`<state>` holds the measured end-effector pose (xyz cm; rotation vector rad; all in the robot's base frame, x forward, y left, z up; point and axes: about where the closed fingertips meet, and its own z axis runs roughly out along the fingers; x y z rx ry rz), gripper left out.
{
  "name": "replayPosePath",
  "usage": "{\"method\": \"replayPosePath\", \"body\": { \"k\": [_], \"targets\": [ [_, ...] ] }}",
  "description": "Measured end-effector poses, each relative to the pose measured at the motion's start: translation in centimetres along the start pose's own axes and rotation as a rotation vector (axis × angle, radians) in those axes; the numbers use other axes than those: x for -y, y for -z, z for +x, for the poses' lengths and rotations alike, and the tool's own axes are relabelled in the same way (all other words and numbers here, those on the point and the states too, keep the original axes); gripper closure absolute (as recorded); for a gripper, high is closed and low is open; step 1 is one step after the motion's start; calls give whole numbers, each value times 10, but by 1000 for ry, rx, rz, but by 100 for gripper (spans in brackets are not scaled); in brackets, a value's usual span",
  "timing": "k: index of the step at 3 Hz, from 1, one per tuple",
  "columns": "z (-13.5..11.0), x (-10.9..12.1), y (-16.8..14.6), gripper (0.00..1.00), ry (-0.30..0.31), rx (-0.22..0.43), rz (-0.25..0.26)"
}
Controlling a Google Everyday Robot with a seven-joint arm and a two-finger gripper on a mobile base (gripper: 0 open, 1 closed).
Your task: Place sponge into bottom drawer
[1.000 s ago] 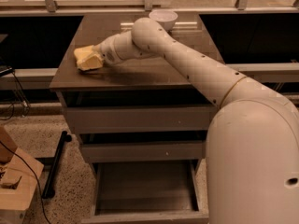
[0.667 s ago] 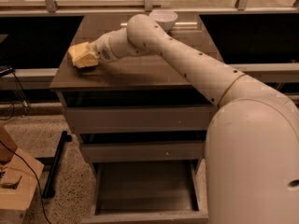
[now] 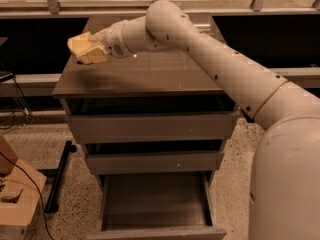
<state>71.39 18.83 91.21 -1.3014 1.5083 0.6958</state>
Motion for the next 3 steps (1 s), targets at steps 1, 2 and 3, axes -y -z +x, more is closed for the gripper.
{"method": "replayPosePath", "body": {
  "k": [1,2,3],
  "targets": [
    [-37,-34,54,100,47,25,44],
    [-27,-80,89,100,4,-2,30],
    [0,-152,118,100,-59,-28,-79]
  ]
}}
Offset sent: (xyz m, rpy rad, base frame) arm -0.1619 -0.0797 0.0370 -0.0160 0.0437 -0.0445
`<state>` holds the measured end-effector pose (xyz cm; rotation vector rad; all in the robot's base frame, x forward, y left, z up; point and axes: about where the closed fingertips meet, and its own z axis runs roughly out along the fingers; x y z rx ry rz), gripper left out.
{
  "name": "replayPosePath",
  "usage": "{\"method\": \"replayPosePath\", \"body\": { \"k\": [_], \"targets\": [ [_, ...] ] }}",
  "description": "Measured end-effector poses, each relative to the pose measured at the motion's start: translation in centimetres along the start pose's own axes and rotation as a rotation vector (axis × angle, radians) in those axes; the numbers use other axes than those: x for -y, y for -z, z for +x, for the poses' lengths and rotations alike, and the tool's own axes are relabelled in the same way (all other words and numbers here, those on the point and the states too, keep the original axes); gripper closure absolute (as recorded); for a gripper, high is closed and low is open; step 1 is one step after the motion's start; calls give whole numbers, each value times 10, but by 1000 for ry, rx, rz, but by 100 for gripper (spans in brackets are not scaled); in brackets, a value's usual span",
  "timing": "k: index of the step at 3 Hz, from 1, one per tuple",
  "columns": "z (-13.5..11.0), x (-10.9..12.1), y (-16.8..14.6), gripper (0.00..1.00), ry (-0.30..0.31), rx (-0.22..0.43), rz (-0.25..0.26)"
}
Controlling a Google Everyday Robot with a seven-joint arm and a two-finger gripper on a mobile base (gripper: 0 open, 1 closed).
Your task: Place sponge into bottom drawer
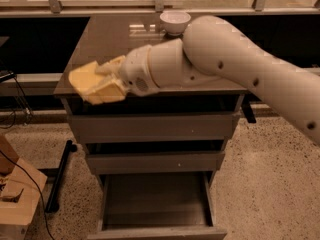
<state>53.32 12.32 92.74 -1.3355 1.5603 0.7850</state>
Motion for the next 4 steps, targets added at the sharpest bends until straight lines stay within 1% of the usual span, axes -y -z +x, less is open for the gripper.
{"method": "replayPosePath", "body": {
  "k": [1,2,3,4],
  "targets": [
    [40,-77,6,100,-154,60,-82],
    [55,-81,13,100,-185,41,-76],
    [75,-65,-2,100,-185,-33,-43],
    [119,-62,-2,100,-242,-58,-27]
  ]
}}
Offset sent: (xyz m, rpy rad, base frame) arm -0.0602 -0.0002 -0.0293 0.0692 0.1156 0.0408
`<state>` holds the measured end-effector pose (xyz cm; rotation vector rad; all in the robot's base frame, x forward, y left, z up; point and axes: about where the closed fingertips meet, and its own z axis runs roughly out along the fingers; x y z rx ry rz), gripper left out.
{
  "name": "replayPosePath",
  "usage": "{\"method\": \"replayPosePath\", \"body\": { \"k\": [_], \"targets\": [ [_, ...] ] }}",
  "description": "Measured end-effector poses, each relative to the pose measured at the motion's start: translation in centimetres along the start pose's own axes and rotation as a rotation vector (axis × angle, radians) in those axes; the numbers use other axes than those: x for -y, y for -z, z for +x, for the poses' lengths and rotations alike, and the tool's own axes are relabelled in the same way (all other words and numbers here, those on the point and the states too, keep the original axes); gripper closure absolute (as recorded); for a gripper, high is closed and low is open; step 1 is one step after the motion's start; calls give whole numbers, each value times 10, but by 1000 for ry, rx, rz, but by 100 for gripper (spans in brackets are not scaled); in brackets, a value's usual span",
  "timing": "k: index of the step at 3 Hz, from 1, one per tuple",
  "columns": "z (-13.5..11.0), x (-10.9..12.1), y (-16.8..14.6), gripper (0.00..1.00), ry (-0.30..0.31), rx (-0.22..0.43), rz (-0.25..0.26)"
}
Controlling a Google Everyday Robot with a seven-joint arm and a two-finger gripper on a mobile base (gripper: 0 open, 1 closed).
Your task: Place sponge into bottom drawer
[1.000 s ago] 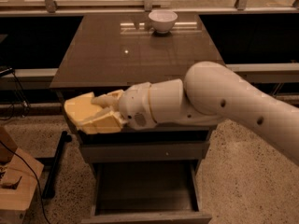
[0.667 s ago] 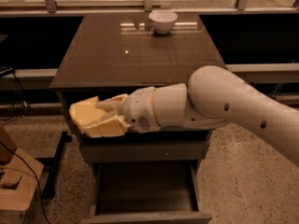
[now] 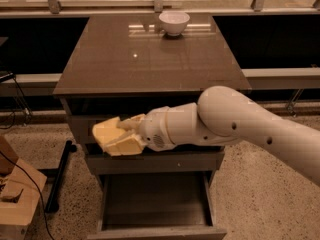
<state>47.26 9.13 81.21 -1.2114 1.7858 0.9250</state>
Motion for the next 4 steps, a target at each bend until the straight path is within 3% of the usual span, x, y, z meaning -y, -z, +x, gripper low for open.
{"method": "replayPosePath", "body": {
  "k": [1,2,3,4],
  "targets": [
    [79,12,31,100,-123,15,38],
    [79,12,31,100,-123,15,38],
    [108,19,28,100,-132,-24,18],
    [155,31,23,100,-173,-34,-12]
  ]
}}
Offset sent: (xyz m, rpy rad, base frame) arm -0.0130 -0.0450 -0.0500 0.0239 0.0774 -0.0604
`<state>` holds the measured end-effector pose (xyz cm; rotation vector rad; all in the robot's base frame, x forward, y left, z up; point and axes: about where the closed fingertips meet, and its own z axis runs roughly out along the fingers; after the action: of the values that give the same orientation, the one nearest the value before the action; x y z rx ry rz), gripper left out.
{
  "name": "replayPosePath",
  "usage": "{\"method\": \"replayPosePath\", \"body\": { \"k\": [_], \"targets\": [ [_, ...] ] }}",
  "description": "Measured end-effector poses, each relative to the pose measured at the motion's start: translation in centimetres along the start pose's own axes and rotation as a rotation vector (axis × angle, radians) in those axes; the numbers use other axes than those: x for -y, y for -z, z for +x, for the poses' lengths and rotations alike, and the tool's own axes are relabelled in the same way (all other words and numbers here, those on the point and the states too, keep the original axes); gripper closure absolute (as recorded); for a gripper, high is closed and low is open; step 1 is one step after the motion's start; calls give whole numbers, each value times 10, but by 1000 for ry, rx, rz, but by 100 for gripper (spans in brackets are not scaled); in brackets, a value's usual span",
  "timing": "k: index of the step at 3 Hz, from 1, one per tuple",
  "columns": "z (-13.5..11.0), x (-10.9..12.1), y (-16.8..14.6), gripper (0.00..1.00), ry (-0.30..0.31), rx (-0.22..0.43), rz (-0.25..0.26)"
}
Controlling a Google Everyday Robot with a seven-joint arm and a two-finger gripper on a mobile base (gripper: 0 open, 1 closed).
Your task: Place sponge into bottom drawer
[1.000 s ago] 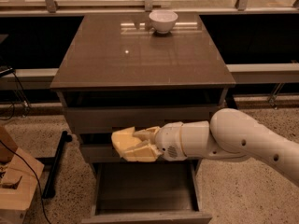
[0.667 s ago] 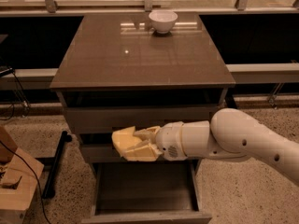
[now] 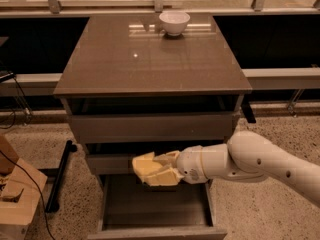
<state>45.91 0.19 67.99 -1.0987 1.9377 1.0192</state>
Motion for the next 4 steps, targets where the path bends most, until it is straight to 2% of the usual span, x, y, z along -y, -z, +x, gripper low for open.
{"method": "replayPosePath", "body": {
  "k": [1,2,3,4],
  "targets": [
    [63,20,-25,100,-86,9,-38],
    [65,21,-24,100,-83,9,-29],
    [88,40,-37,100,-107,38,-42],
    [123,72,-68,100,-171,85,-29]
  ]
}}
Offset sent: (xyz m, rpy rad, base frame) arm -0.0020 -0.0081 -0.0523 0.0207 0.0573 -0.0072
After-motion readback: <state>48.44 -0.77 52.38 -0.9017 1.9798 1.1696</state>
